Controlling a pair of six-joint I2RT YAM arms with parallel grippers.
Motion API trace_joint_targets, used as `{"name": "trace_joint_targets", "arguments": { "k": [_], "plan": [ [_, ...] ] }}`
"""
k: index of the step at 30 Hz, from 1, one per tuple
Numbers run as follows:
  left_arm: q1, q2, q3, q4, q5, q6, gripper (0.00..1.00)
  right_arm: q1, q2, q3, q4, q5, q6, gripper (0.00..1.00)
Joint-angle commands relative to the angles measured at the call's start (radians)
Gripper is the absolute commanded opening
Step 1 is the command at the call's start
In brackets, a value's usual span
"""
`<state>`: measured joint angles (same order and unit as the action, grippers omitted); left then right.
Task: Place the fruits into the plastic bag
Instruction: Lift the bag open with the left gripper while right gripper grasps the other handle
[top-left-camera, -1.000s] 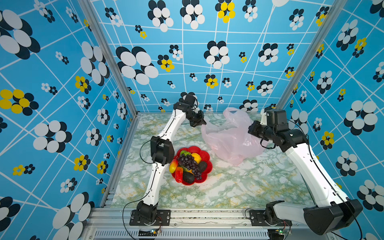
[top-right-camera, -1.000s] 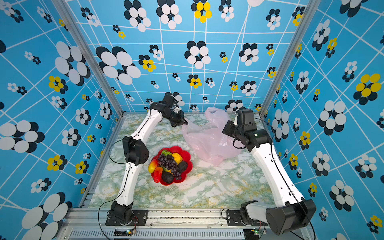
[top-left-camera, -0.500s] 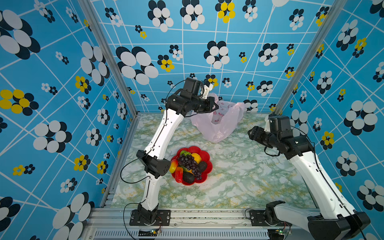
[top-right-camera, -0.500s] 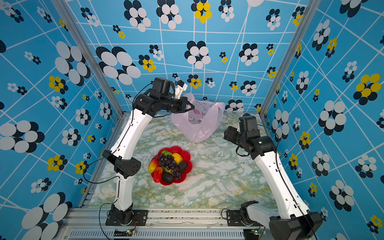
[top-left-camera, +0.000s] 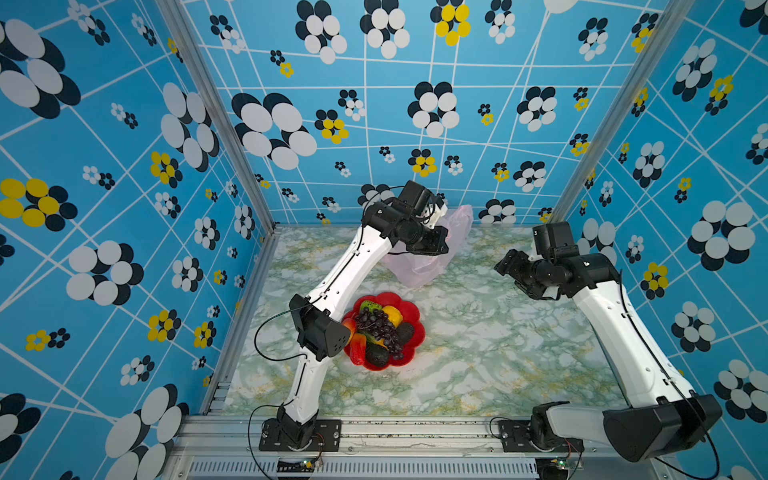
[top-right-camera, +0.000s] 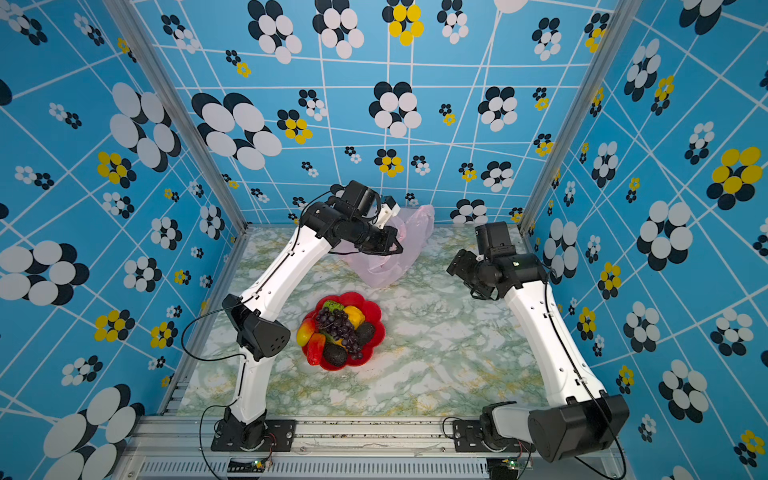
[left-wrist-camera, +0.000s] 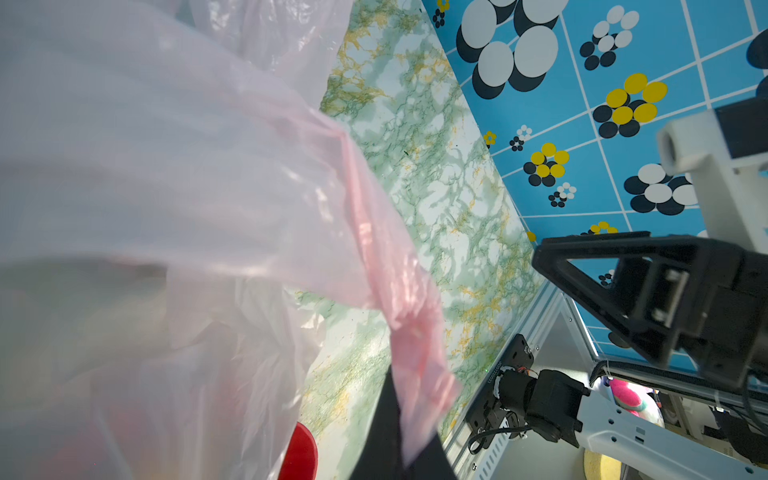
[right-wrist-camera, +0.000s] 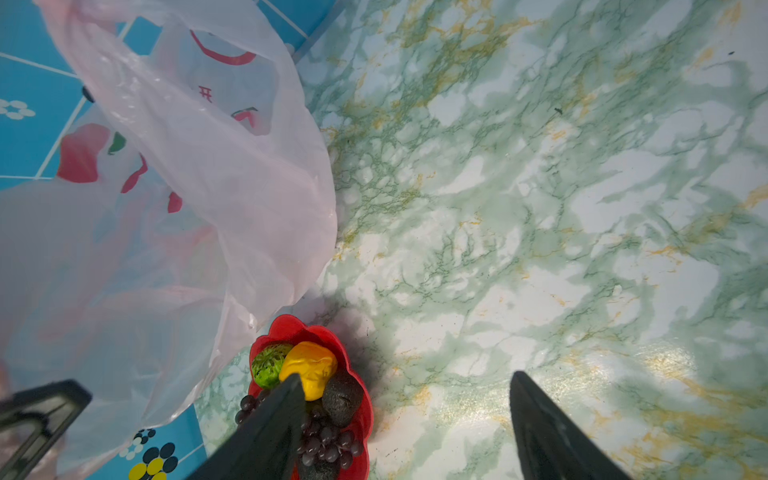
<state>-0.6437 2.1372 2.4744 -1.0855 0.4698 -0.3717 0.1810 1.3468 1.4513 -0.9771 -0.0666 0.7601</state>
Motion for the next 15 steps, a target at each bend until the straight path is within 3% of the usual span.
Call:
{"name": "trace_joint_targets", "arguments": {
  "k": [1,6,15],
  "plan": [
    [-0.017,-0.028,-0.031,-0.013,-0.013,0.027,0.00,-0.015,0.092,0.097,0.019,-0.060,0.003,0.82],
    [-0.044,-0.072,-0.089,-0.014,-0.031,0.048,0.00,-0.017,0.257,0.310,0.000,-0.098,-0.033,0.89],
    [-0.078,-0.122,-0.180,-0.010,-0.052,0.062,0.00,-0.017,0.470,0.573,-0.042,-0.131,0.017,0.96]
  ]
}}
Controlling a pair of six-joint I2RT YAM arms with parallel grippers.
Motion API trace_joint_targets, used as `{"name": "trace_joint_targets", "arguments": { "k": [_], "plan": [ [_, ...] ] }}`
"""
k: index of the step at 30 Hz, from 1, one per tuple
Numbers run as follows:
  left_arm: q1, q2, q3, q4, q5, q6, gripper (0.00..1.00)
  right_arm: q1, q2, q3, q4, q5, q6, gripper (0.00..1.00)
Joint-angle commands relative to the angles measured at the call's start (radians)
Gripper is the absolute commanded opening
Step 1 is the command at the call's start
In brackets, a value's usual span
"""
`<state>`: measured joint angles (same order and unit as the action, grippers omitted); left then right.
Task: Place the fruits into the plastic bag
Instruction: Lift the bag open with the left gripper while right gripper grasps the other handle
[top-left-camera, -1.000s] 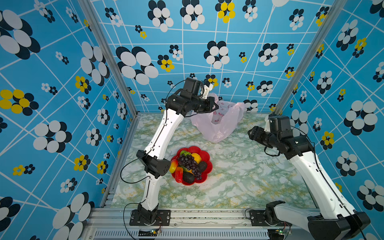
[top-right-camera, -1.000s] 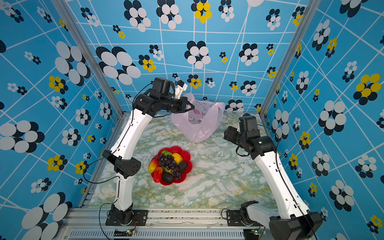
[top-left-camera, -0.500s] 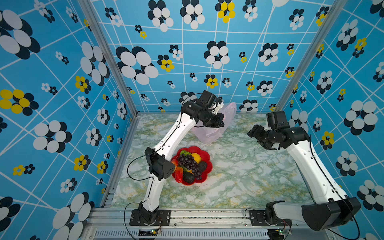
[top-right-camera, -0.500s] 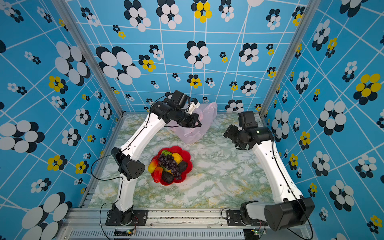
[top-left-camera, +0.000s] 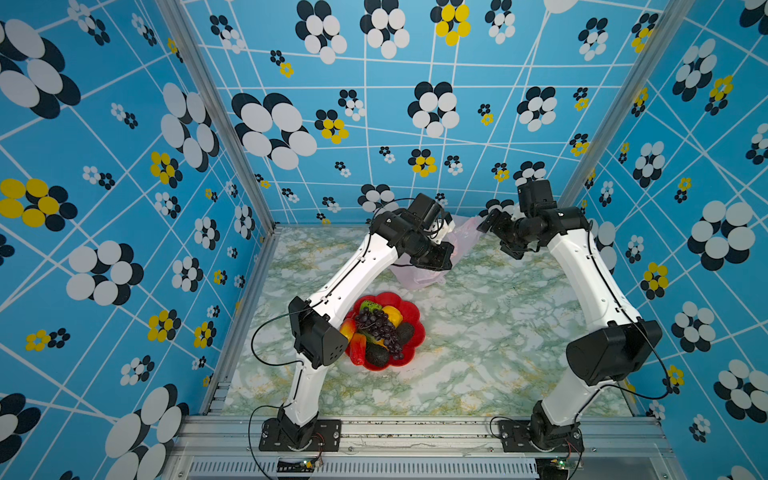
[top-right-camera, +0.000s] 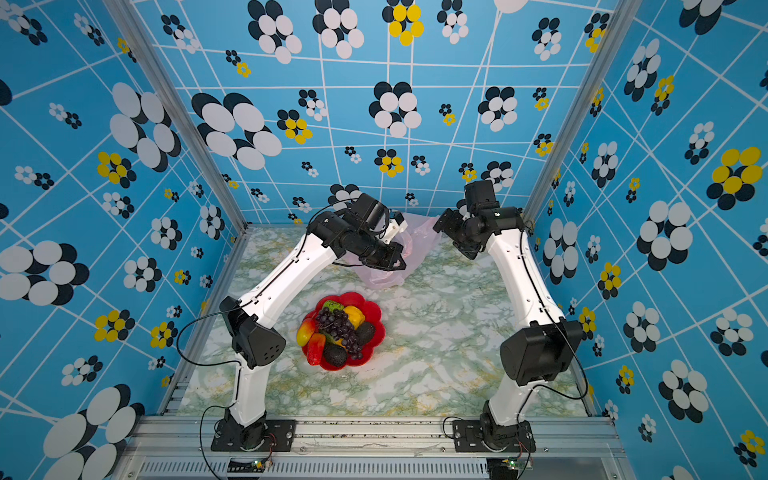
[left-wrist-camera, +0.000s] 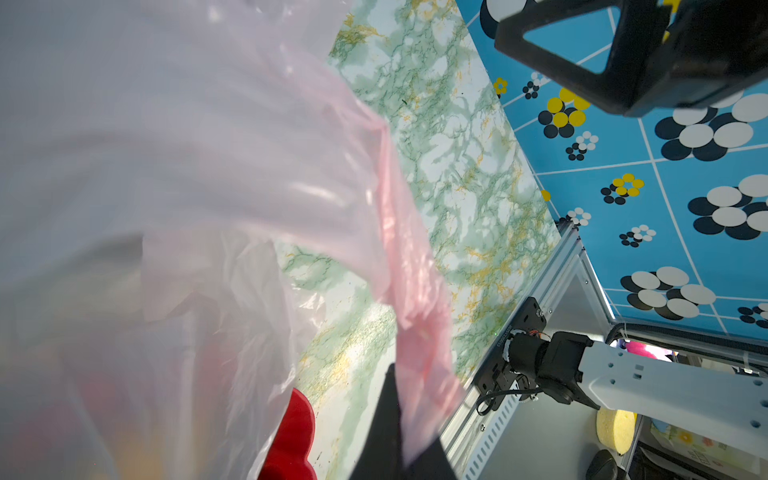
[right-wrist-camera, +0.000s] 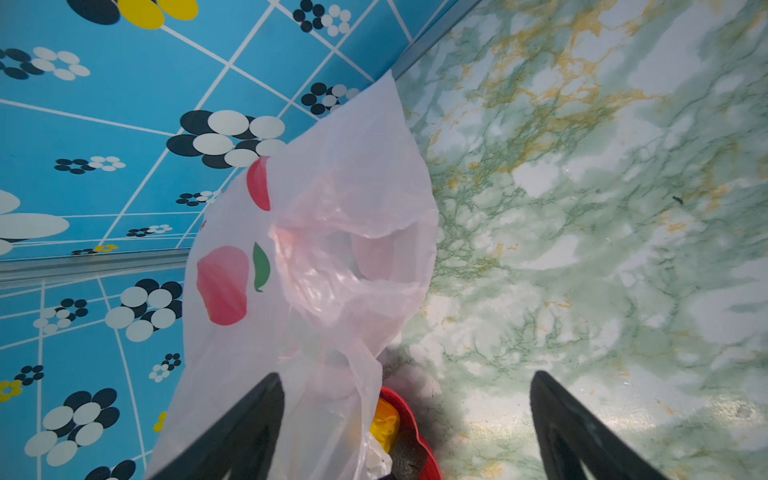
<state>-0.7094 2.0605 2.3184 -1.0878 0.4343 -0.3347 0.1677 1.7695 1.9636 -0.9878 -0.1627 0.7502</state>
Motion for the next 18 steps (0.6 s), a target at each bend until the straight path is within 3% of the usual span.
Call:
{"name": "trace_joint_targets", "arguments": {
  "k": [1,4,9,13,18],
  "plan": [
    [-0.016,-0.047,-0.030,-0.008,-0.019,0.026,0.00,-0.004,0.064,0.082,-0.027,-0.044,0.038,0.97],
    [-0.020,-0.058,-0.061,0.007,-0.022,0.018,0.00,-0.004,0.128,0.167,-0.052,-0.054,0.067,0.99],
    [-0.020,-0.076,-0.094,0.038,-0.027,-0.005,0.00,-0.004,0.245,0.370,-0.305,0.035,0.025,0.99],
    [-0.019,-0.073,-0.094,0.046,-0.031,-0.010,0.00,-0.007,0.215,0.305,-0.333,0.078,-0.007,0.97],
    [-0.017,-0.073,-0.102,0.046,-0.028,-0.005,0.00,-0.011,0.168,0.129,-0.259,0.049,-0.016,0.92]
  ]
}}
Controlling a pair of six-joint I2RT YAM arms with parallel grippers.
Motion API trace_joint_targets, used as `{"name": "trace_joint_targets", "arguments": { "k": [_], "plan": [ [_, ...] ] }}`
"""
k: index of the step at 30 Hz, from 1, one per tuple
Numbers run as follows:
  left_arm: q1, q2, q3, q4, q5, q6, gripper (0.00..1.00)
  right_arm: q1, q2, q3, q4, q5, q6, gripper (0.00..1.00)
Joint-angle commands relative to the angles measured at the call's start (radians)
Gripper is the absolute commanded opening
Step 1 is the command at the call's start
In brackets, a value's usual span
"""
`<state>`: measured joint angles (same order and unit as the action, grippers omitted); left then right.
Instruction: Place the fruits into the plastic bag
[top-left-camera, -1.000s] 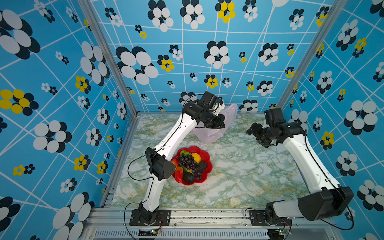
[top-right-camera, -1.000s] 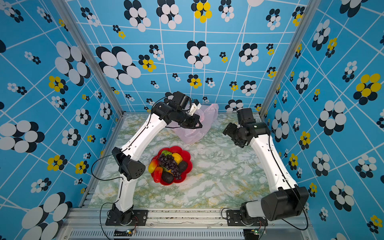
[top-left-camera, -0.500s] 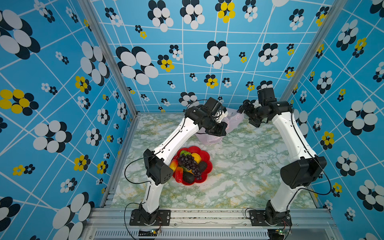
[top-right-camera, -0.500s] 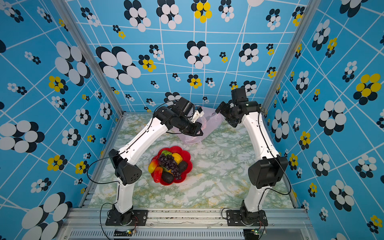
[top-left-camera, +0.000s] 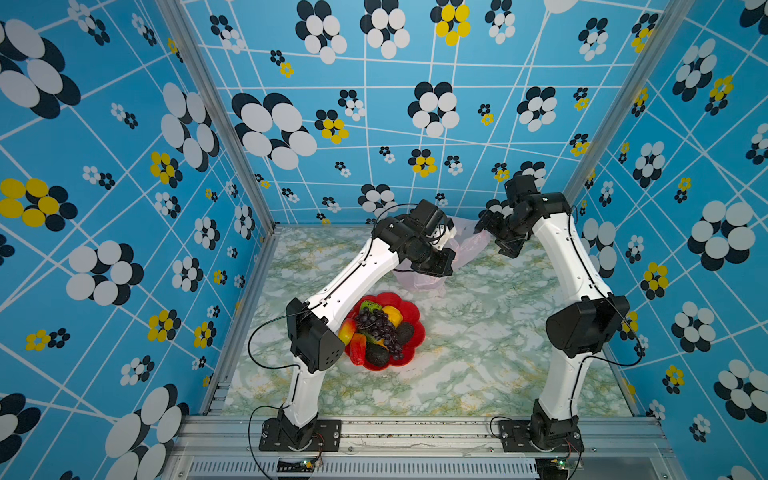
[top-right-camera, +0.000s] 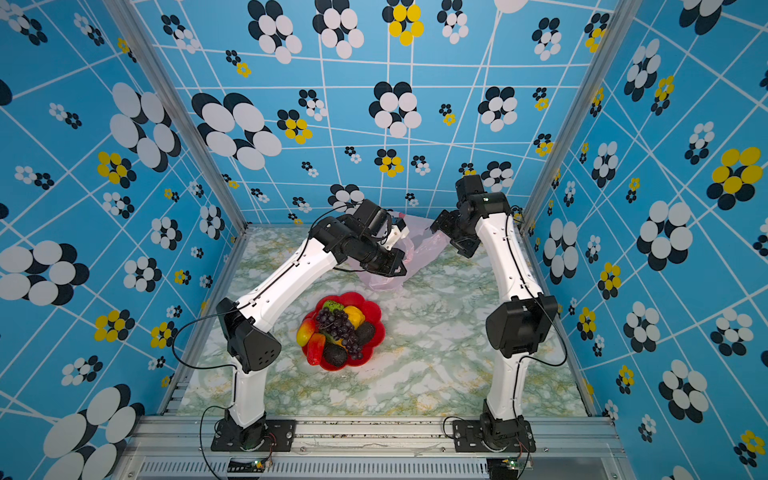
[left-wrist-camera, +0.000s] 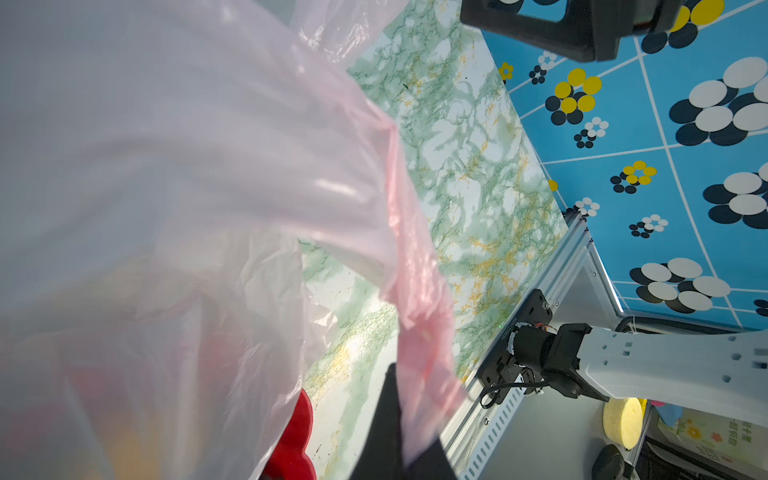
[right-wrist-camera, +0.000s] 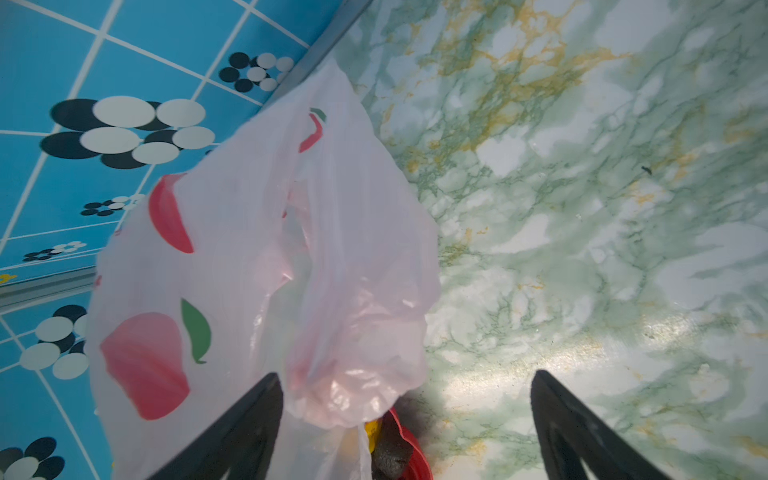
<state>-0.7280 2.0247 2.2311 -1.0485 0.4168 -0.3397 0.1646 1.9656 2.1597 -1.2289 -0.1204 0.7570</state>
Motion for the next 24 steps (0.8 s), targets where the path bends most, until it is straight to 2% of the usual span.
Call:
{"name": "trace_joint_targets", "arguments": {
  "k": [1,7,11,14,17,22,24],
  "plan": [
    [0.001,-0.039,-0.019,0.005,-0.009,0.003,0.00,-0.009,-0.029,-0.092,-0.004,0.002,-0.020,0.91],
    [0.012,-0.056,-0.050,0.002,-0.009,0.010,0.00,-0.010,-0.009,-0.121,0.041,0.008,-0.011,0.86],
    [0.031,-0.058,-0.055,-0.004,-0.003,0.000,0.00,-0.011,-0.003,-0.117,0.052,0.012,-0.005,0.78],
    [0.049,-0.070,-0.069,-0.002,-0.009,-0.003,0.00,-0.019,-0.005,-0.142,0.087,0.018,-0.007,0.64],
    [0.070,-0.091,-0.086,-0.008,-0.036,-0.006,0.00,-0.035,-0.001,-0.151,0.119,0.018,-0.013,0.46],
    [0.150,-0.142,-0.115,-0.007,-0.080,-0.047,0.01,-0.037,-0.046,-0.132,0.138,0.045,-0.053,0.00],
    [0.195,-0.168,-0.124,0.007,-0.086,-0.086,0.00,-0.032,-0.089,-0.111,0.139,0.046,-0.084,0.00]
  ]
}}
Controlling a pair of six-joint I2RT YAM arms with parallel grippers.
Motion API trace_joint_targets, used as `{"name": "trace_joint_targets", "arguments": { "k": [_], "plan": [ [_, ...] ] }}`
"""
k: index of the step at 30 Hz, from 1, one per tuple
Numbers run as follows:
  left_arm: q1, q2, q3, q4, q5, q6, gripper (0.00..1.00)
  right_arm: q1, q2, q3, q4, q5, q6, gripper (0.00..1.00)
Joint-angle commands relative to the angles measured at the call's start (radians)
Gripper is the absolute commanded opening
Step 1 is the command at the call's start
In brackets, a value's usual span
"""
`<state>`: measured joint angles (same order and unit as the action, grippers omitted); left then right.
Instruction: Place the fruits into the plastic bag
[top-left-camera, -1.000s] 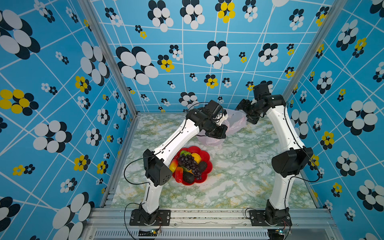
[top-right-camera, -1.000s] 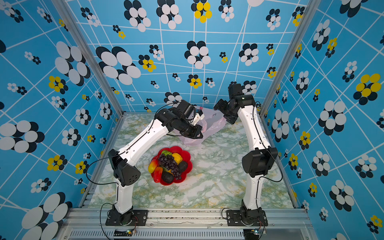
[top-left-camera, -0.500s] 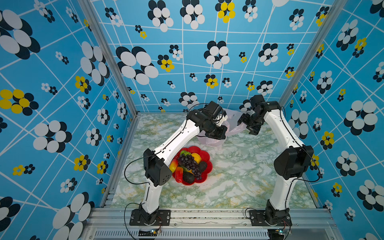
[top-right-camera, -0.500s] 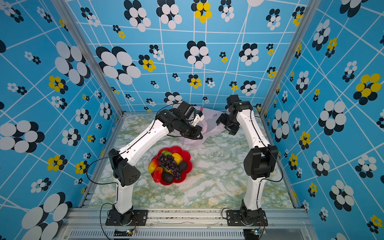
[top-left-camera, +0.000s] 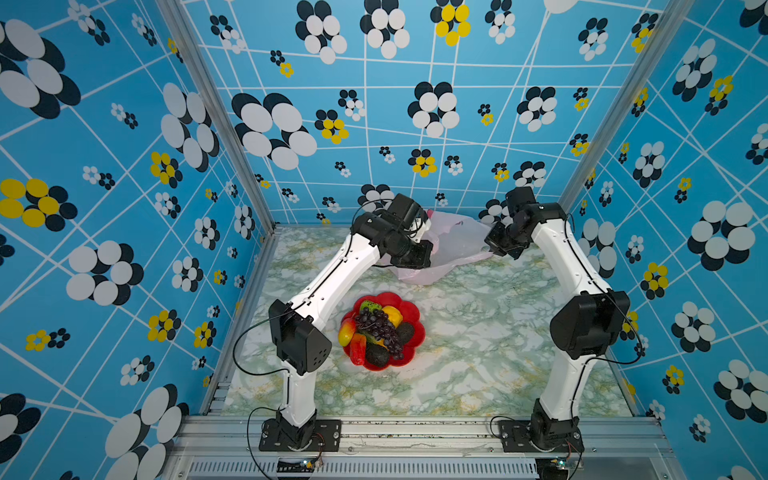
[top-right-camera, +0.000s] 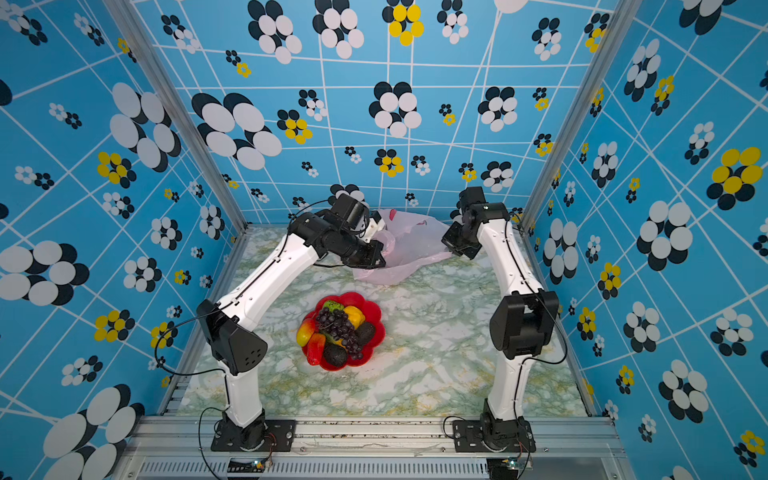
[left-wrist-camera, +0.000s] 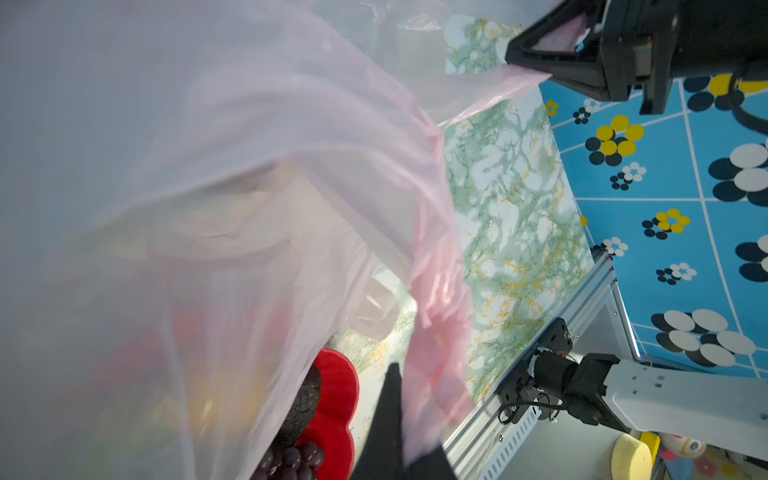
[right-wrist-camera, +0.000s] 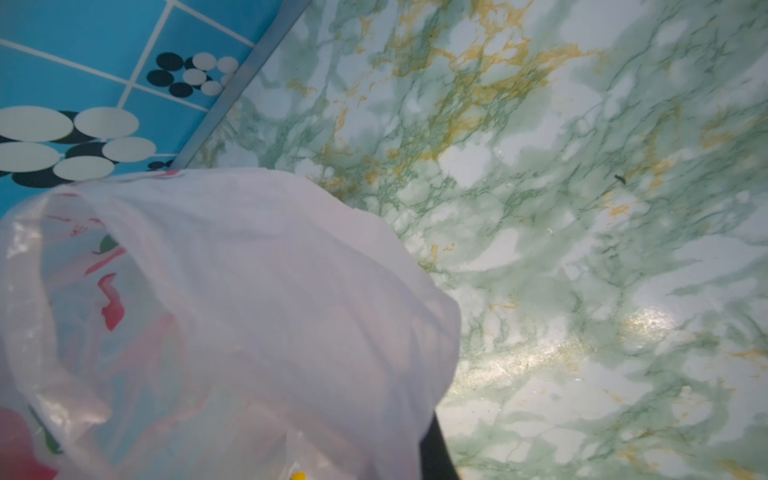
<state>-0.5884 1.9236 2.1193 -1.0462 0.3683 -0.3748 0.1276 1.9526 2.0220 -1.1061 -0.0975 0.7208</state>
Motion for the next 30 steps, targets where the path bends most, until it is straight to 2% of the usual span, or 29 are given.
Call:
{"name": "trace_joint_targets", "arguments": {
  "k": [1,7,11,14,16,17,18,21,22,23,25,28,30],
  "plan": [
    [0.073,-0.067,-0.009,0.005,-0.048,-0.067,0.00,0.012,-0.093,0.046,0.005,0.022,-0.065,0.00],
    [0.143,-0.149,0.107,-0.123,-0.240,-0.084,0.00,0.077,-0.138,0.267,-0.204,0.017,-0.145,0.00],
    [0.167,-0.184,0.113,-0.177,-0.305,-0.064,0.00,0.127,-0.159,0.304,-0.244,0.023,-0.153,0.00],
    [0.212,-0.182,0.064,-0.180,-0.279,-0.084,0.00,0.142,-0.149,0.260,-0.196,0.001,-0.124,0.00],
    [0.270,-0.136,0.091,-0.172,-0.193,-0.133,0.00,0.150,-0.108,0.295,-0.117,-0.010,-0.106,0.00],
    [0.290,-0.107,0.140,-0.169,-0.170,-0.150,0.00,0.156,-0.073,0.364,-0.094,0.002,-0.106,0.00],
    [0.305,-0.077,0.223,-0.163,-0.159,-0.167,0.00,0.163,-0.018,0.505,-0.083,0.027,-0.116,0.00],
    [0.312,0.029,0.549,-0.117,-0.133,-0.190,0.00,0.188,0.171,1.049,-0.066,0.094,-0.145,0.00],
    [0.313,0.053,0.653,-0.089,-0.129,-0.202,0.00,0.197,0.198,1.150,-0.009,0.107,-0.147,0.00],
    [0.313,0.055,0.700,-0.046,-0.125,-0.212,0.00,0.202,0.171,1.137,0.074,0.099,-0.151,0.00],
    [0.310,-0.012,0.665,0.115,-0.109,-0.222,0.00,0.230,0.020,0.915,0.319,0.070,-0.168,0.00],
    [0.271,-0.203,0.419,0.397,-0.124,-0.170,0.00,0.329,-0.226,0.594,0.627,0.112,-0.268,0.00],
    [0.222,-0.332,0.271,0.522,-0.201,-0.101,0.02,0.379,-0.274,0.587,0.617,0.145,-0.334,0.00]
  ]
}}
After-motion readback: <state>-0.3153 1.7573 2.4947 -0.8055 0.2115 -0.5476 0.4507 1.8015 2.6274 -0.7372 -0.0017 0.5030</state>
